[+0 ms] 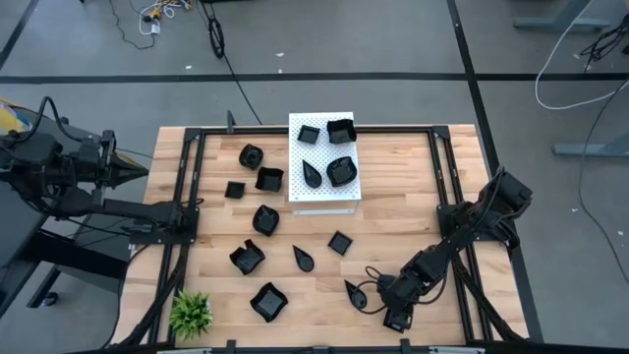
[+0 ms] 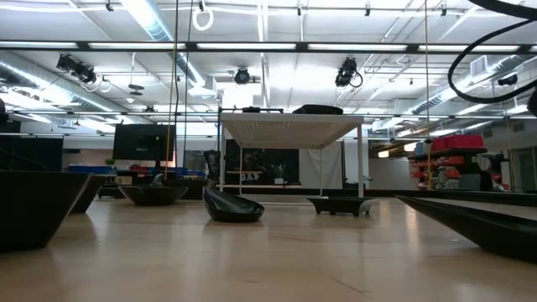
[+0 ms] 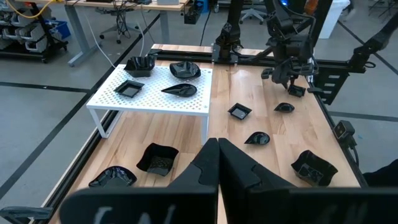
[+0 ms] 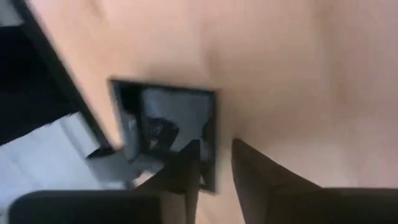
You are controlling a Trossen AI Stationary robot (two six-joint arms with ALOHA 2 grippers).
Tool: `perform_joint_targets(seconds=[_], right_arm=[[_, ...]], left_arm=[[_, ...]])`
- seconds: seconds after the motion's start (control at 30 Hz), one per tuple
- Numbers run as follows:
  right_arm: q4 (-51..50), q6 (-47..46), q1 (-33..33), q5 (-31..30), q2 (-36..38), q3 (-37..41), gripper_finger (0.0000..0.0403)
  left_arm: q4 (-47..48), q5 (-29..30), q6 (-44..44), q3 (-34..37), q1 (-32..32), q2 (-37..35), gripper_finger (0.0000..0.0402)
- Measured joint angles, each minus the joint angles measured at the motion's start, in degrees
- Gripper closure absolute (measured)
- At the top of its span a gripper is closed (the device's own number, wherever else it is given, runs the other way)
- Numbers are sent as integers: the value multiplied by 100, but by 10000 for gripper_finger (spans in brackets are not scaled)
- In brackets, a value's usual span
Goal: Pick & Place Mini shaped plates
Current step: Stack the square plate on top of the square plate on the shelf
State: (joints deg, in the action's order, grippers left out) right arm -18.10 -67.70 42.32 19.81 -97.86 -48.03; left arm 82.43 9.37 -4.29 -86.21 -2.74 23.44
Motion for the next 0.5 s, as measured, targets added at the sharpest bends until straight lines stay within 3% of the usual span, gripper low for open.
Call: perform_joint_targets(seconds=[0.17,0.5], right_arm=[[245,55,8,296,-2,0,346],[380,63,-50,246,8,0,396]], left_arm=[[2,-1,0,-1,0,2,399],[2,-1,0,-2,0,2,399]])
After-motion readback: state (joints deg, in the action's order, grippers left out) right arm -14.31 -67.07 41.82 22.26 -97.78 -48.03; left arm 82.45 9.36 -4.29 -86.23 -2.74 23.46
